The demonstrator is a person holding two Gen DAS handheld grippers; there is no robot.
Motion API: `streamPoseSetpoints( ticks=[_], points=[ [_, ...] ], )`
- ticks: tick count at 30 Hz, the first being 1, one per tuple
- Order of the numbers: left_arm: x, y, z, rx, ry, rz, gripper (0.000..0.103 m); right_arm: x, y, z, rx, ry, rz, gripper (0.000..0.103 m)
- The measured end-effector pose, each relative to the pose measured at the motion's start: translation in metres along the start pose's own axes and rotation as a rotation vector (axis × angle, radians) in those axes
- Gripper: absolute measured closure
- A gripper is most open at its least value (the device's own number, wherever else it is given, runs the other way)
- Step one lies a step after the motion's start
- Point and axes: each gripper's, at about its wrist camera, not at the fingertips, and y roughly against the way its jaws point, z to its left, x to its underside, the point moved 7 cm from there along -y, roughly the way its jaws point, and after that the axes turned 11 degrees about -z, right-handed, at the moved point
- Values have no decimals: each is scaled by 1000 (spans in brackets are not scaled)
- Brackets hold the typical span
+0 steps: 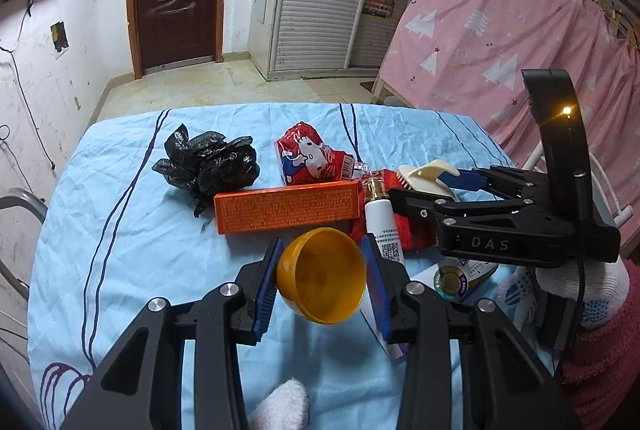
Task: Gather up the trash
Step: 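Grasp the orange funnel with the left tool while the right tool grasps the cream round brush, then carry the funnel and brush to the yellow bin and open both tools over it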
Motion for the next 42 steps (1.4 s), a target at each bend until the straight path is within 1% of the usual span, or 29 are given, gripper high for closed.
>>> streamPoseSetpoints(
  ticks=[4, 6, 8, 10, 16, 23, 29, 36, 42],
  points=[
    [2, 3, 1, -6, 5, 0, 72, 0, 8, -2, -7, -17, -19, 37],
    [2, 5, 1, -10, 4, -2, 72, -2, 15, -3, -8, -21, -37, 41],
    [2, 7, 0, -12, 3, -6, 72, -3, 21, -2, -15, -24, -50, 46],
    [2, 11, -3, -13, -2, -12, 72, -5, 27, -2, -12, -21, -62, 50],
    [2, 18, -12, -13, -12, -23, 72, -3, 38, -5, 9, -18, -88, 51],
    [1, 28, -21, -21, -27, -33, 72, -10, 65, -11, 11, -43, -161, 51],
    [-1, 36, -38, -15, -52, -49, 72, -11, 89, -17, 11, -59, -212, 51],
    [-8, 44, -67, 0, -93, -74, 72, -4, 116, -40, 23, -102, -263, 51],
    [-8, 42, -99, 18, -137, -70, 72, 6, 139, -67, 36, -153, -302, 51]
  ],
)
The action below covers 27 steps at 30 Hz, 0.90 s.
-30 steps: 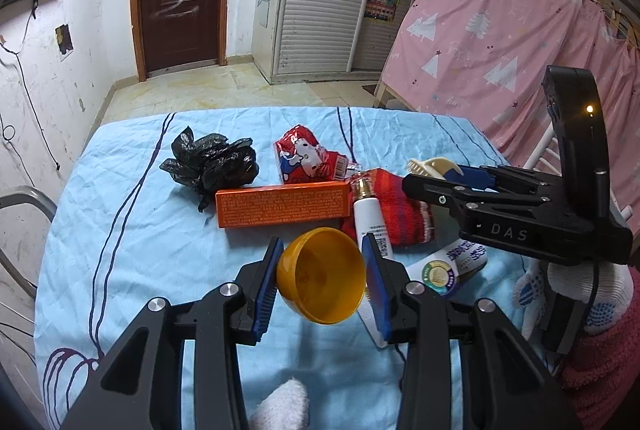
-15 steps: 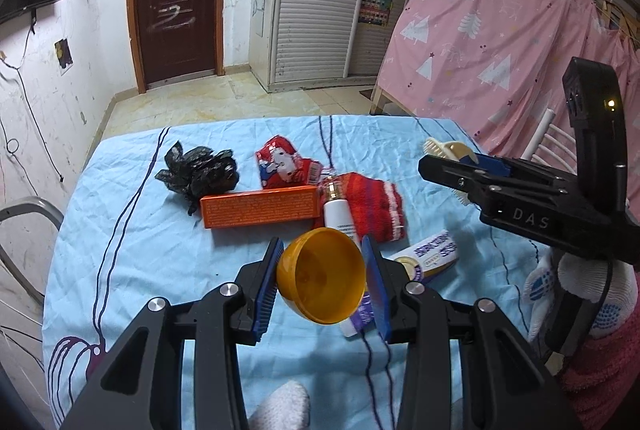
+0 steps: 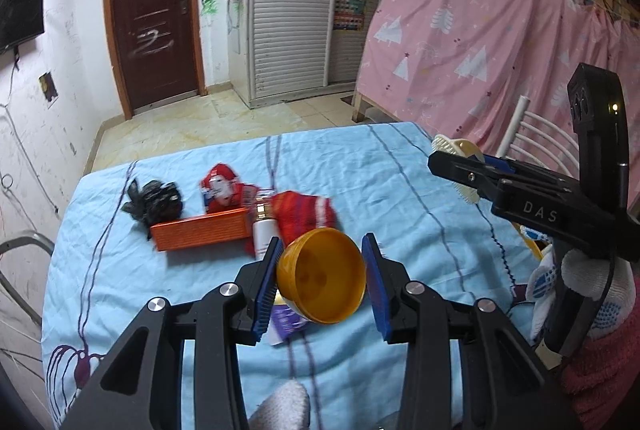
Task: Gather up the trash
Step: 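Carry the funnel and brush to the yellow bin and open both tools over it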
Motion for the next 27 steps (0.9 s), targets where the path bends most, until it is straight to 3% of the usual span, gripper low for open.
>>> streamPoseSetpoints(
  ticks=[15, 27],
  points=[
    [-7, -25, -111, 136, -116, 39, 72, 9, 69, -106, 120, -156, -91, 50],
    [-4, -47, -172, 195, -157, 87, 72, 32, 92, -174, 185, -255, -103, 50]
  ],
)
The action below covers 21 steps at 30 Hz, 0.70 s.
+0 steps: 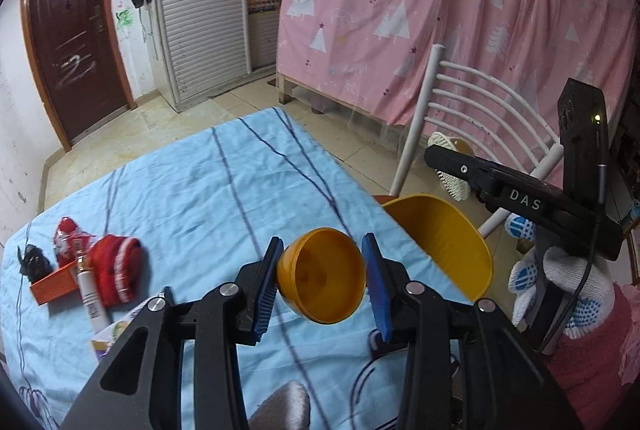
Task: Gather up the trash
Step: 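Carry the funnel and brush to the yellow bin and open both tools over it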
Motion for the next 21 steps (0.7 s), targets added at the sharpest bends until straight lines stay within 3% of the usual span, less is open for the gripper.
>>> streamPoseSetpoints(
  ticks=[10, 13, 21],
  points=[
    [-14, -35, -53, 71, -34, 19, 72, 10, 2, -55, 71, -80, 8, 50],
    [-19, -44, -70, 95, -48, 15, 72, 11, 1, -70, 91, -115, 9, 39],
    [-18, -77, -107, 148, -66, 50, 71, -2, 24, -104, 180, -185, -83, 36]
  ],
)
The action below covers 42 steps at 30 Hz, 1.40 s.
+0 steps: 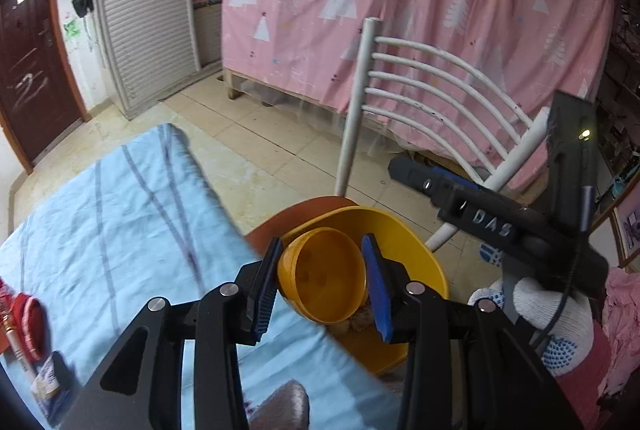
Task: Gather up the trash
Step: 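Carry the funnel and brush to the yellow bin and open both tools over it, then move both open tools back over the bed clutter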
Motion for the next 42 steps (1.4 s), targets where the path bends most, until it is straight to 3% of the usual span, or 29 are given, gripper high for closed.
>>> streamPoseSetpoints(
  ticks=[1, 3, 4, 5, 11, 22, 42],
  points=[
    [0, -3, -3, 6, -1, 3, 70, -2, 3, -3, 6, -12, -11, 36],
    [-2, -11, -9, 33, 13, 2, 56, -8, 8, -11, 22, -43, -40, 36],
    [-2, -14, -10, 38, 20, 2, 41, -10, 10, -14, 29, -52, -50, 35],
    [-2, -16, -10, 38, 29, 3, 32, -12, 13, -16, 37, -60, -61, 35],
    [2, -11, -3, 24, 40, 1, 31, -13, 15, -10, 27, -60, -57, 28],
    [-8, 30, 32, 5, 101, -59, 31, -1, 9, 37, -28, 9, -13, 18],
    [3, 112, 135, -117, 221, -171, 25, 42, -12, 164, -136, 217, 100, 13]
  ],
)
